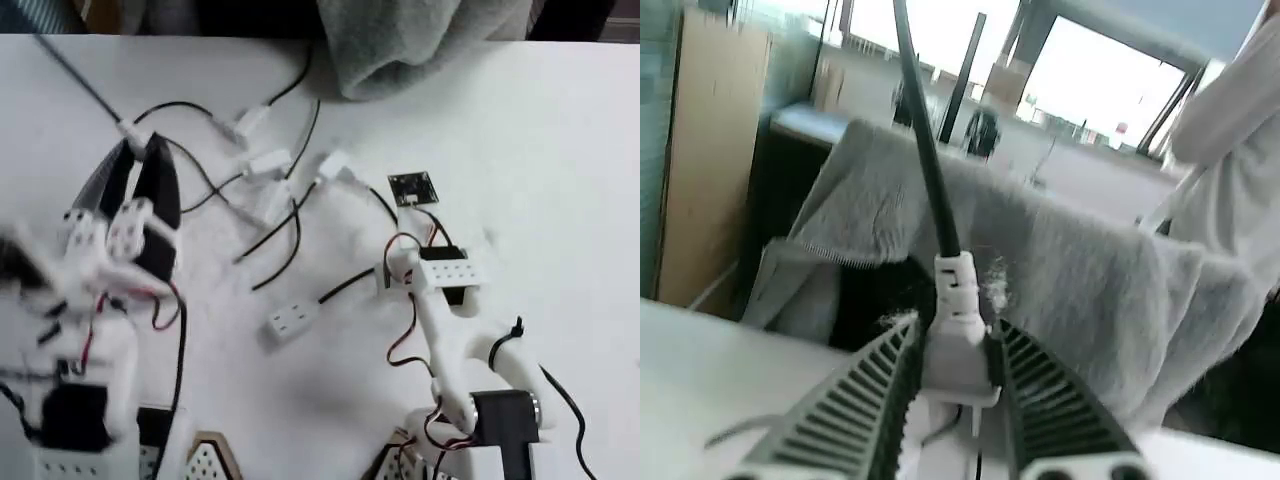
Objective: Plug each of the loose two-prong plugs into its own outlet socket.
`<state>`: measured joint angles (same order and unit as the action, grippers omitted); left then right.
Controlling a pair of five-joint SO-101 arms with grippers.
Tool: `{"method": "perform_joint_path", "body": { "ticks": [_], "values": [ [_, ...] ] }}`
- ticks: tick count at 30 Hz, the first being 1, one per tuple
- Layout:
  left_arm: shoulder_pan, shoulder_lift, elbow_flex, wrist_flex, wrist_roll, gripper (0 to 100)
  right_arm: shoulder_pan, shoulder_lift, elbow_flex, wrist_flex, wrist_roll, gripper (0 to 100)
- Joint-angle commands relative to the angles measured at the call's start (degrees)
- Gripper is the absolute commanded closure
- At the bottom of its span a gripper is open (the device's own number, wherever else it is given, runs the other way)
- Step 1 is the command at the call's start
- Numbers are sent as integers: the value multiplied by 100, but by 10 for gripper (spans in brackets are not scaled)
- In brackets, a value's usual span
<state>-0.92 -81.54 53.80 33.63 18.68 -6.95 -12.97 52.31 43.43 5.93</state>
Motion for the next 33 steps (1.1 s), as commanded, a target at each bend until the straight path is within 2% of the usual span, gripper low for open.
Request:
{"method": "perform_joint_path", "body": {
  "ticks": [1, 3, 7, 9, 12, 16, 18, 20, 25, 27, 30, 33],
  "values": [
    [-13, -1569, 1503, -1855, -141, 977, -40, -189, -26, -66, -62, 844],
    [-22, -1938, 1864, -2303, -360, 977, -40, -189, -26, -66, -70, 844],
    [22, -2211, 2013, -2673, -923, 976, -40, -189, -26, -66, -70, 844],
    [22, -2193, 1978, -2875, -897, 976, -40, -189, -26, -66, -70, 844],
    [22, -2193, 1996, -3543, 79, 976, -40, -189, -26, -66, -70, 844],
    [-22, -2202, 1996, -4949, 1925, 975, -48, -189, -26, -66, -70, 844],
    [-22, -2202, 1996, -5257, 2980, 973, -101, -189, -26, -66, -53, 844],
    [-22, -2202, 1987, -4923, 4018, 972, -189, -189, -18, -31, -35, 844],
    [-22, -2202, 1987, -2936, 6145, 973, -215, -233, 70, -40, -26, 844],
    [4, -2202, 1987, -2611, 6796, 973, -198, -251, 70, -31, -26, 844],
    [13, -2202, 2048, -2602, 7068, 973, -180, -347, -35, 66, -70, 844],
    [13, -2202, 2330, -2585, 7068, 973, -233, -901, -475, 875, -70, 857]
  ]
}}
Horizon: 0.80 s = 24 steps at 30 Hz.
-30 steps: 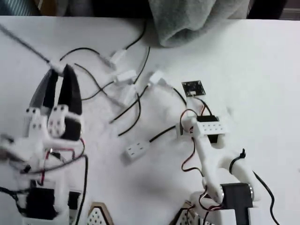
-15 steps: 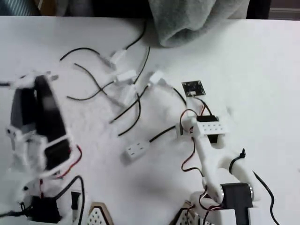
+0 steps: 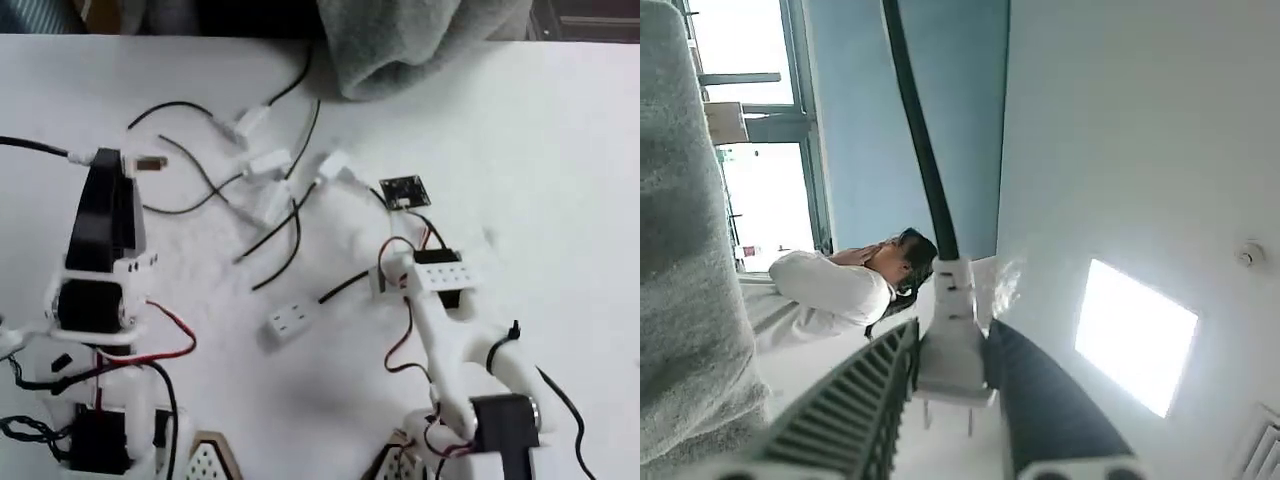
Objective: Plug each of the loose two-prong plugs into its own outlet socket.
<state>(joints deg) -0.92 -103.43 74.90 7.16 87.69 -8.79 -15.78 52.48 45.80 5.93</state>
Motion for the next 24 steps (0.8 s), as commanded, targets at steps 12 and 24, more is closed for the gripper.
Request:
{"method": "perform_joint_path", "body": {
  "ticks": [12, 24],
  "values": [
    [22, -13, 800, -527, 158, 974, -2097, -3116, -4554, 3222, -18, 933],
    [1138, -13, 1046, -501, -264, 974, -3538, -1156, -6743, 4497, -26, 971]
  ]
}}
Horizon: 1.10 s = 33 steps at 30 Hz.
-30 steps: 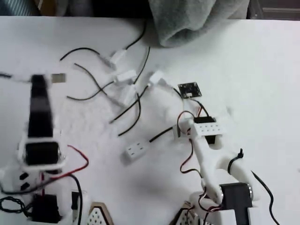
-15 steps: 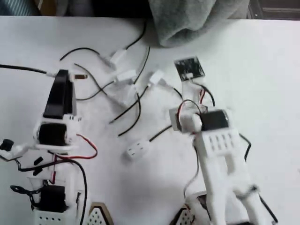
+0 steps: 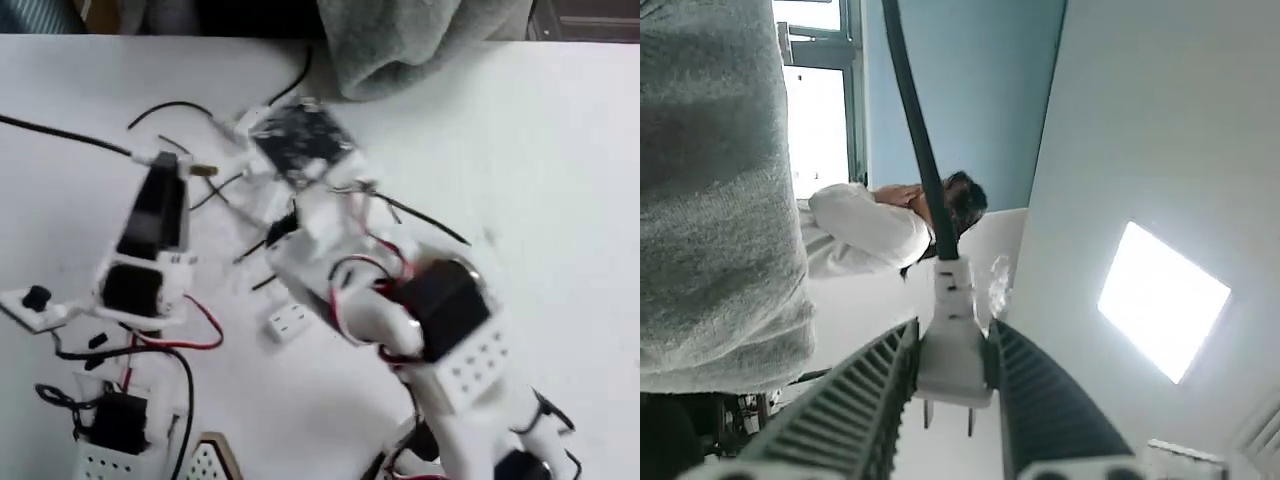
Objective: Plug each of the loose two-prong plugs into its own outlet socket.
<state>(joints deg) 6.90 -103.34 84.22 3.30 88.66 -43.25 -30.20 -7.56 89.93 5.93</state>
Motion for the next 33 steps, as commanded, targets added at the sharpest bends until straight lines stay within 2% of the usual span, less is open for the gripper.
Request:
{"method": "perform_joint_path", "body": {
  "ticks": [1, 5, 10, 19, 33],
  "values": [
    [435, -22, 167, -114, -457, 974, -92, 418, -958, 84, -26, 971],
    [497, -22, 176, -149, -527, 974, -66, 1191, -1688, 84, -35, 972],
    [409, -22, 211, -114, -545, 974, 295, 2114, -2585, 136, -62, 980],
    [435, -22, 220, -105, -545, 974, 391, 3116, -3516, 119, -70, 980],
    [567, -22, 369, -114, -554, 974, 400, 3451, -4273, 127, -70, 980]
  ]
}}
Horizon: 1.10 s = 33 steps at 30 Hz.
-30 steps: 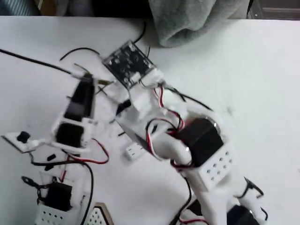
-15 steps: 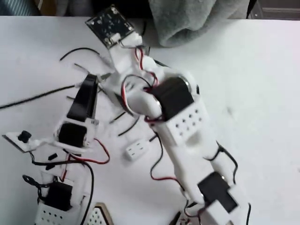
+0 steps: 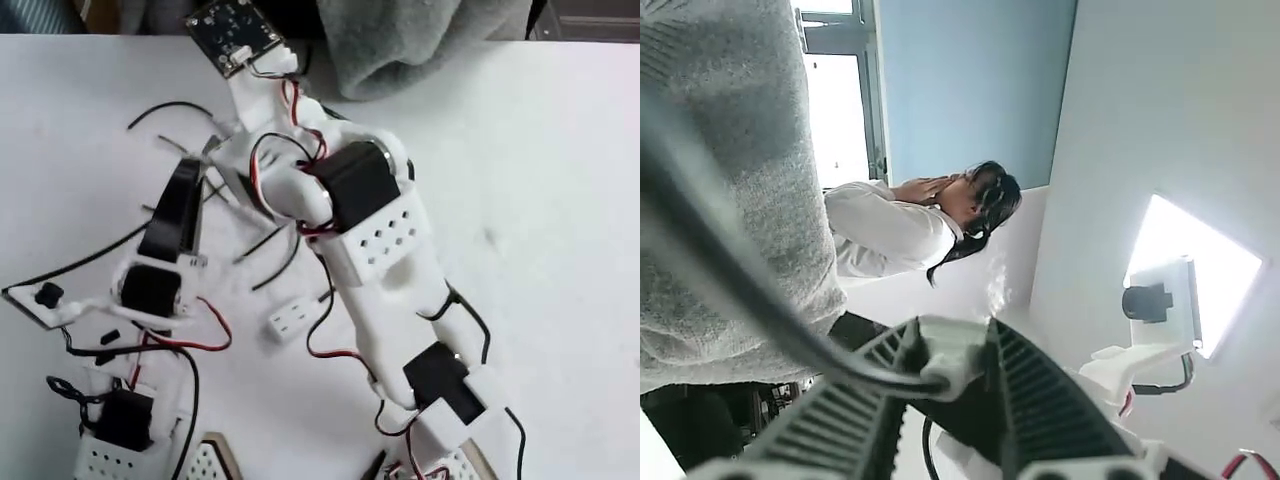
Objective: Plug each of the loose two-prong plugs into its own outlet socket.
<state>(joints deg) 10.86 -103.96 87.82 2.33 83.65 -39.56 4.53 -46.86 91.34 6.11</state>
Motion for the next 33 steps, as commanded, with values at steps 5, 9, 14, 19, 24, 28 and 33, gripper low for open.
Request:
{"method": "perform_joint_path", "body": {
  "ticks": [5, 9, 14, 19, 24, 28, 33],
  "values": [
    [171, 40, 18, -9, -53, 974, 31, -22, -343, -48, -70, 980],
    [171, 40, 53, -9, -53, 974, 31, -13, -343, -136, -53, 980],
    [171, 40, 62, -9, -53, 974, 31, -13, -343, -268, -53, 980],
    [171, 40, 62, -9, -53, 974, 31, -13, -343, -418, -53, 980],
    [171, 40, 62, -9, -53, 974, 22, -4, -343, -637, -44, 980],
    [171, 40, 62, -9, -53, 974, 119, -13, -325, -549, -44, 980],
    [119, 40, 62, -9, -53, 974, 884, -127, -352, 75, -35, 978]
  ]
}}
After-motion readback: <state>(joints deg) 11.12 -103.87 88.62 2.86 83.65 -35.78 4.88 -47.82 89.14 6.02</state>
